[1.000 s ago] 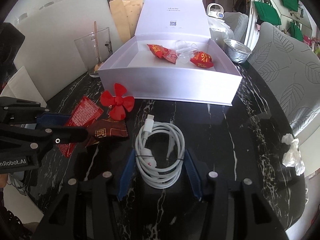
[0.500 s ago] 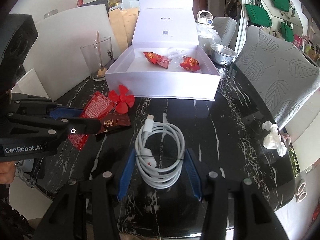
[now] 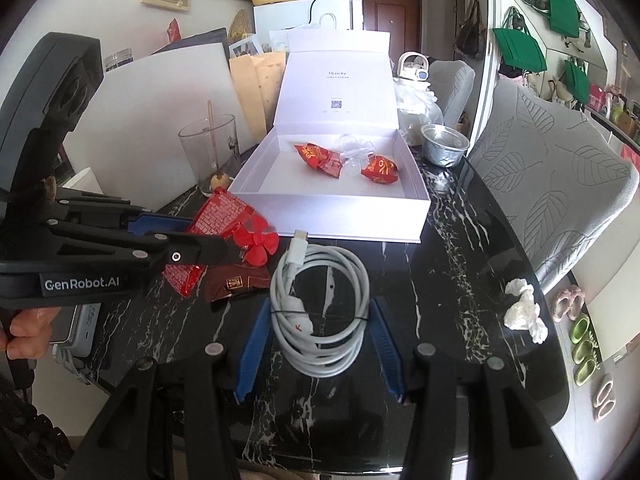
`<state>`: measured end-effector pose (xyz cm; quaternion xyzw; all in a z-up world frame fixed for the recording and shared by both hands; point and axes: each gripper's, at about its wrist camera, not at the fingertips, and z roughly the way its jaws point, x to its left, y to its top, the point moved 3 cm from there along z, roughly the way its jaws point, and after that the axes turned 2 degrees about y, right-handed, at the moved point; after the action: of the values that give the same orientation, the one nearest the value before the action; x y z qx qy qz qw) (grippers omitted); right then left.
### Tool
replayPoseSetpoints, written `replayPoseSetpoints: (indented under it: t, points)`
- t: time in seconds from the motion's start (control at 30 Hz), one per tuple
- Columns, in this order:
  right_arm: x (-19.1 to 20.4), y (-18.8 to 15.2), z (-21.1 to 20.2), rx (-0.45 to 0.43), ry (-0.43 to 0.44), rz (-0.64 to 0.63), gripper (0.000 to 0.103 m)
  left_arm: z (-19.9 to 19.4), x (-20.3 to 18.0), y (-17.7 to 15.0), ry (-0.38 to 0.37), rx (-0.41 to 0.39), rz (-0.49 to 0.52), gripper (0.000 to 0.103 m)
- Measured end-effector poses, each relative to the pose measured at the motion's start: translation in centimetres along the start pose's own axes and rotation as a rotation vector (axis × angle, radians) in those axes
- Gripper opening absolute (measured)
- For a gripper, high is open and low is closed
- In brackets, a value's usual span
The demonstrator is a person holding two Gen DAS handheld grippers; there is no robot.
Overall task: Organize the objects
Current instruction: 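Carry the red packet and white cable over the white box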
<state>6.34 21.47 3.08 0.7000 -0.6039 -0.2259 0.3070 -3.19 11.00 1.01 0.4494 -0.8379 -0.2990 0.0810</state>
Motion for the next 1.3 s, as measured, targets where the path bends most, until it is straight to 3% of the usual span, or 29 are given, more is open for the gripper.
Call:
replayPoseSetpoints:
  t: [0.57, 1.3]
  points:
    - [-1.9, 4.6, 3.0, -0.011, 0.023, -0.017, 0.051, 1.5, 2.6, 4.8, 0.033, -0.014, -0.023, 0.023]
    - [-4.1, 10.9, 9.5, -0.004, 0.052, -0.058, 0.051, 6.5, 6.4, 10.8, 0.038, 0.017, -0.043, 0.023]
